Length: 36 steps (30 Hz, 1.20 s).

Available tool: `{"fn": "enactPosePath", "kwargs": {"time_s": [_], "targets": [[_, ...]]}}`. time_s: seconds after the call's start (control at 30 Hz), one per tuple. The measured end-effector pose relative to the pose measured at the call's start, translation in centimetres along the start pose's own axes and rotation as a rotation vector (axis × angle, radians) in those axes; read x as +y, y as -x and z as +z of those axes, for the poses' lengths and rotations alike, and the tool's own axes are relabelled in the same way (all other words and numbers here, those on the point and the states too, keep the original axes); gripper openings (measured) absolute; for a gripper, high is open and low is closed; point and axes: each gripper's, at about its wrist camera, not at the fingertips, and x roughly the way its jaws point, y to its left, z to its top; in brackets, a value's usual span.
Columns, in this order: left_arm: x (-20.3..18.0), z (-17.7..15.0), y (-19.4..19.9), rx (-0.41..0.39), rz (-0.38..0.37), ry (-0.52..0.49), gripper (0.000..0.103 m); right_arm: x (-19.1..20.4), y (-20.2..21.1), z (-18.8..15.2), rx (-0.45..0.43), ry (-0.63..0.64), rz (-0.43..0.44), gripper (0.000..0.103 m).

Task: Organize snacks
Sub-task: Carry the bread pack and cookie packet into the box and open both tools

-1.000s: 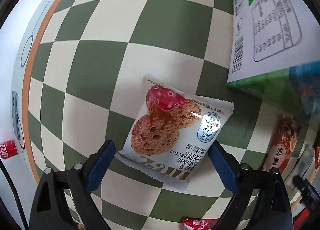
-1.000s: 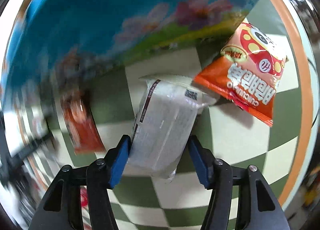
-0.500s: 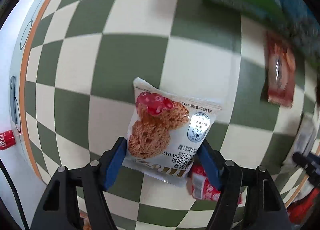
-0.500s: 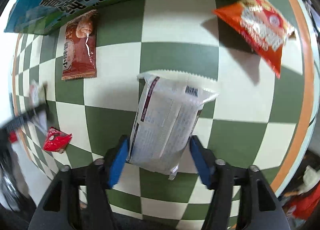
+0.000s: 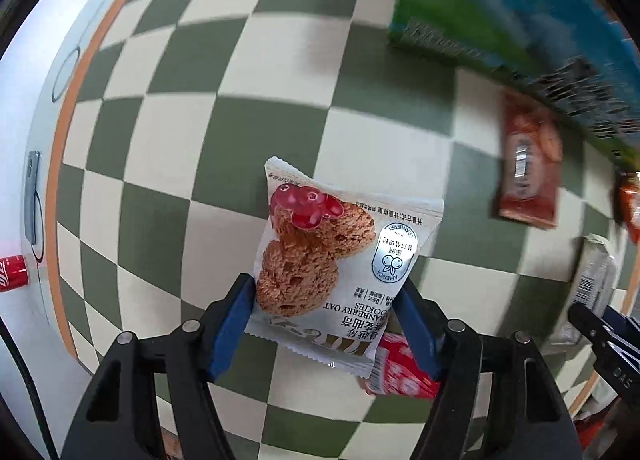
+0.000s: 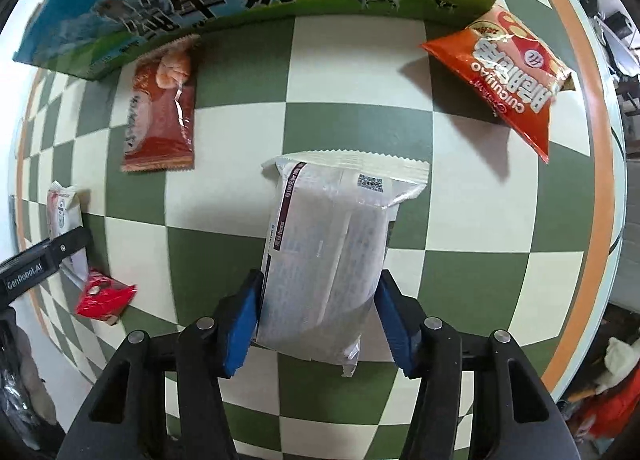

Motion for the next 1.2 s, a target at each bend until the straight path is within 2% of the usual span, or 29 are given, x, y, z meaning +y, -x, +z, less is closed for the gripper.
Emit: {"fn": "enactPosePath", "kwargs": {"time_s": [0.13, 0.17, 0.3, 0.33, 0.4, 0.43, 0.5, 0.57, 0.67, 0.73, 0.83, 0.93, 1.07, 1.2], "targets": [[0.0, -1.5, 4.8, -0.070, -0.050, -0.020, 0.068, 0.6, 1.6, -0.8, -0.038, -0.011, 0.066, 0.054], [2.4, -2.4, 7.3, -0.089, -0.071, -0.024, 0.068, 0.8, 2.0, -0.9, -0.050, -0.012, 0.080, 0.054], [1.4, -1.2, 12.9, -0.161, -0.150, -0.047, 0.068, 1.1, 3.7, -1.1, -0.077, -0.021, 0.160, 0.053], [-0.3, 1.3, 13.5, -0.176, -0.162, -0.053, 0.068, 1.2, 4.4, -1.2, -0.086, -0.030, 0.193, 0.053], [-0.9, 2.8, 15.1, -0.196, -0.202, -0.070, 0.068, 2.1, 6.4, -0.8, -0.110, -0.035, 0.232, 0.053], [-2.2, 4.6, 14.4, -0.204, -0.219, -0.074, 0.068, 2.1, 7.3, -0.7, -0.125, -0.043, 0.251, 0.053], [-2.7, 6.2, 14.9, -0.224, -0.237, -0.094, 0.068, 1.8, 9.3, 0.5, -0.154, -0.058, 0.298, 0.053], [-3.9, 8.5, 16.0, -0.247, -0.250, -0.110, 0.068, 0.9, 13.6, 1.5, -0.188, -0.064, 0.345, 0.053], [-5.4, 12.7, 17.1, -0.259, -0.246, -0.139, 0.068, 0.7, 17.0, 3.7, -0.244, -0.065, 0.392, 0.053], [-6.5, 16.0, 17.4, -0.266, -0.218, -0.156, 0.068, 0.2, 19.0, 6.1, -0.281, -0.067, 0.414, 0.053], [-7.6, 20.4, 17.2, -0.252, -0.183, -0.172, 0.068, -0.7, 21.0, 10.8, -0.340, -0.065, 0.364, 0.053], [-8.9, 24.7, 15.7, -0.203, -0.150, -0.175, 0.068, -2.8, 22.2, 15.6, -0.352, -0.083, 0.310, 0.053], [-10.3, 28.8, 12.9, -0.152, -0.101, -0.188, 0.068, -4.8, 22.2, 20.9, -0.327, -0.089, 0.183, 0.053], [-11.0, 30.9, 10.4, -0.083, -0.074, -0.192, 0.068, -6.3, 21.5, 24.7, -0.286, -0.087, 0.076, 0.053]]}}
